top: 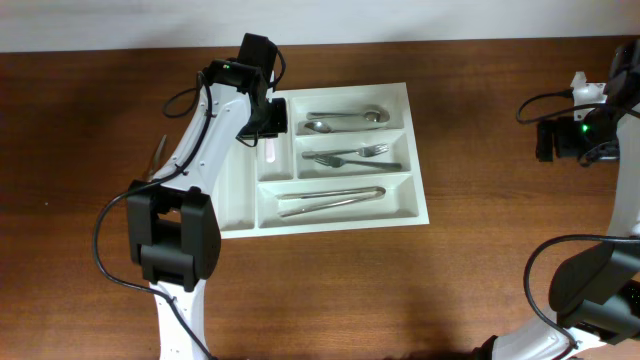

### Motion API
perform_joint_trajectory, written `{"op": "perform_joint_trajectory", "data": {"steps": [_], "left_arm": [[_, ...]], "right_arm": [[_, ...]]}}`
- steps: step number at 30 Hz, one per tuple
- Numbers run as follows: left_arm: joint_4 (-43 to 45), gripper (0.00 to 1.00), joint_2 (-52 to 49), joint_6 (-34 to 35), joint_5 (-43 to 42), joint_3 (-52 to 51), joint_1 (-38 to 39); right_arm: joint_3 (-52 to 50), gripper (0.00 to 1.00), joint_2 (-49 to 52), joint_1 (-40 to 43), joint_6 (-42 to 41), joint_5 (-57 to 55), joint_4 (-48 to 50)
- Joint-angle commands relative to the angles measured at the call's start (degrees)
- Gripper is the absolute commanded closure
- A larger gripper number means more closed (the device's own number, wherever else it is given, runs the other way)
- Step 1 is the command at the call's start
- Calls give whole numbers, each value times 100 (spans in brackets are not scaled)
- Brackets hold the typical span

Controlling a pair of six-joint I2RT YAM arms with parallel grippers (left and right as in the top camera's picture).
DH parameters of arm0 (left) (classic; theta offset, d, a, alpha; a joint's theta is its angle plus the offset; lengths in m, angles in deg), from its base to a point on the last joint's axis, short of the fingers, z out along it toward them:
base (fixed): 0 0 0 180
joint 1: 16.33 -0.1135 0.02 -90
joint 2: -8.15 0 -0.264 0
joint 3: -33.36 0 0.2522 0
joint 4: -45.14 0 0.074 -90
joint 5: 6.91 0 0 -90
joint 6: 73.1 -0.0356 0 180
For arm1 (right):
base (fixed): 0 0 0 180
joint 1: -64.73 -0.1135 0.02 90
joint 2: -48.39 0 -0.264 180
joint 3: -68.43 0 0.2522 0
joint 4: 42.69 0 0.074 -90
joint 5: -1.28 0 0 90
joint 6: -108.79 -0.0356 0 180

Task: Pack container
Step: 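Lower the knife into the left compartment and open the left gripper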

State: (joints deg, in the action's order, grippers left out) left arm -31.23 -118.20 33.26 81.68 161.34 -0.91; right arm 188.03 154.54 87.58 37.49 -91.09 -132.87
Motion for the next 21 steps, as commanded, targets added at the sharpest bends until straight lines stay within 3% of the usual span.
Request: {"op": "perform_joint_trajectory", "data": {"steps": [1, 5, 21], "left_arm": [[-4, 85, -20, 74, 83, 20, 35], [-4, 79, -20, 74, 83, 20, 35], [-52, 79, 26, -81, 293, 98, -63]], "right_arm": [[-15, 1, 9, 4, 37, -46, -2], [-15, 1, 9, 4, 37, -46, -2], [-15, 1, 9, 4, 37, -46, -2]]}}
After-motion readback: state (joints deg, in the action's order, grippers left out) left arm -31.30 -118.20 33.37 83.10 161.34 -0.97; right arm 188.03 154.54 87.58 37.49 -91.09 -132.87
